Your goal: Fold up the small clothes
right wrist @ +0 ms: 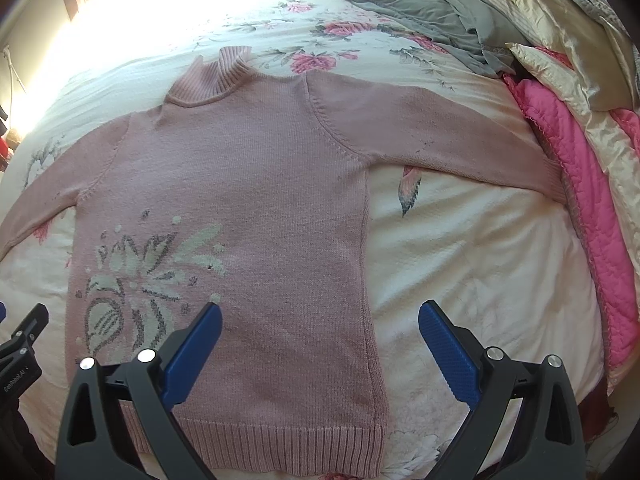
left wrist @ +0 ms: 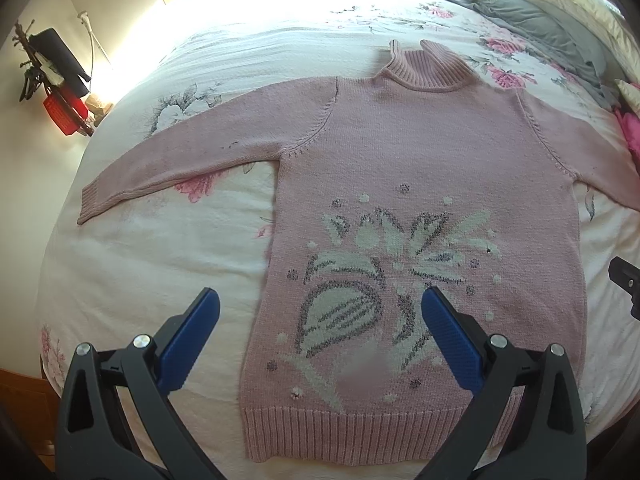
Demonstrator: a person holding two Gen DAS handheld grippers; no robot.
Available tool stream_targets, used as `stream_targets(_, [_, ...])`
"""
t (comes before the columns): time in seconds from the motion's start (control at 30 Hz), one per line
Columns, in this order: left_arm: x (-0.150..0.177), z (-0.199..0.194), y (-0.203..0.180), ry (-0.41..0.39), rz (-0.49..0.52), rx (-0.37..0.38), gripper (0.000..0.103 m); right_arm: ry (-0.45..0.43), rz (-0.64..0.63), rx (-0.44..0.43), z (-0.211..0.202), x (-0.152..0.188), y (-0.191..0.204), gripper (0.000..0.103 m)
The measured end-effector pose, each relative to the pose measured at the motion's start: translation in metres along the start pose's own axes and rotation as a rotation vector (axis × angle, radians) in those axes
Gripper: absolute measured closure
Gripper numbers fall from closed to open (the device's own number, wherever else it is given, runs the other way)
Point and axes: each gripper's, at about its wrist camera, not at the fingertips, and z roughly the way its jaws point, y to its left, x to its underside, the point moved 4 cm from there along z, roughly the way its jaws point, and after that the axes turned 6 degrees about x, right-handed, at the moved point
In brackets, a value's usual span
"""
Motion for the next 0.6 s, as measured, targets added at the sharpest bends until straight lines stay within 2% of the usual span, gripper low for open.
stream_targets(0.6, [-0.0011,0.0035,-0.0004,0.003,0.0,-0.004,0.003,0.005,0.006,-0.004,0.0037,0.0,0.0,0.004])
